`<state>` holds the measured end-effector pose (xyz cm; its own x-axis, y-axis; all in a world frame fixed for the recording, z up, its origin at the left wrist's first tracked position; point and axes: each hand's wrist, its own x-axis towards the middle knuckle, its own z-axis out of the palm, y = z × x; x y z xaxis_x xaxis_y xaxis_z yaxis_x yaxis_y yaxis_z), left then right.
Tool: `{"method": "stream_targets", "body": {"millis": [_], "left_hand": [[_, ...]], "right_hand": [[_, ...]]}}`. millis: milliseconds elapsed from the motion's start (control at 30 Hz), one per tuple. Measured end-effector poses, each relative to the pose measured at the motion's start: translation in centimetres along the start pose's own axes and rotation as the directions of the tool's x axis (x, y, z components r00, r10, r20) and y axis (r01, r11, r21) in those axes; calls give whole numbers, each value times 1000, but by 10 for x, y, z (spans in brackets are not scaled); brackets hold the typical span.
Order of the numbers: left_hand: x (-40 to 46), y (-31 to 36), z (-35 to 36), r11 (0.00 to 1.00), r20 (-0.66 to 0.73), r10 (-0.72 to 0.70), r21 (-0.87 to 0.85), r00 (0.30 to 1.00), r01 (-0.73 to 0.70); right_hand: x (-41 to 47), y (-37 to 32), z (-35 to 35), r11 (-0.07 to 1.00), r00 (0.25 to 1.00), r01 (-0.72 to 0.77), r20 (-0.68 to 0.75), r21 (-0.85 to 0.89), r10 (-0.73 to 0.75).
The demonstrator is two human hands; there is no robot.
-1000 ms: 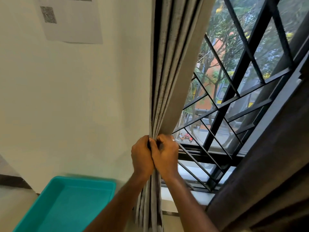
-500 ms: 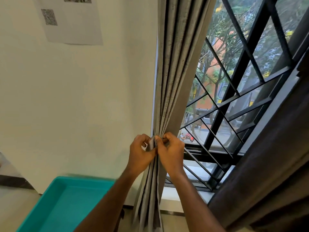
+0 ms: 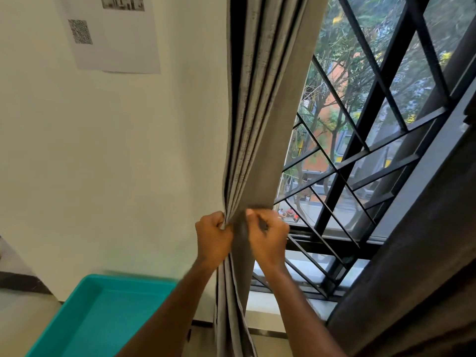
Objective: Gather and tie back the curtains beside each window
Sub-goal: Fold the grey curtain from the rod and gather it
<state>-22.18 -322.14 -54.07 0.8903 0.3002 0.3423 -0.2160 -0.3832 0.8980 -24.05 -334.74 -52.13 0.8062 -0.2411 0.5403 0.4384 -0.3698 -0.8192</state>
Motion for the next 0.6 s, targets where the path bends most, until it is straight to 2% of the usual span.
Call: {"method": "stream_targets", "body": {"millis": [67, 100, 167, 233, 300, 367, 433, 533, 600], "left_hand": [[10, -5, -13, 981, 185, -84, -159, 979, 114], [13, -4, -22, 952, 294, -113, -240, 949, 188], [21, 0, -37, 886, 477, -162, -316, 864, 340], [30, 2, -49, 811, 584, -195, -355, 788, 464], [37, -2, -57, 737, 652, -210, -384, 729, 556], [42, -5, -61, 709, 696, -191, -390, 693, 587], [43, -3, -61, 713, 693, -194, -386, 695, 585], [43, 0, -59, 754, 610, -263, -353, 747, 554], [45, -1, -55, 885, 529, -242, -224, 813, 409]], "right_hand": [[7, 11, -13, 990, 984, -127, -122, 57, 133], [12, 15, -20, 971, 969, -219, -93, 98, 228], [24, 20, -30, 899, 925, -381, 96, 216, 369], [31, 19, -40, 824, 842, -509, 342, 249, 417], [30, 14, -46, 821, 684, -569, 578, 42, 445], [25, 20, -47, 840, 554, -527, 698, -129, 455], [21, 21, -47, 826, 493, -544, 739, -150, 459], [22, 16, -47, 871, 515, -444, 736, -210, 439], [26, 16, -45, 893, 573, -379, 696, -242, 432]]}}
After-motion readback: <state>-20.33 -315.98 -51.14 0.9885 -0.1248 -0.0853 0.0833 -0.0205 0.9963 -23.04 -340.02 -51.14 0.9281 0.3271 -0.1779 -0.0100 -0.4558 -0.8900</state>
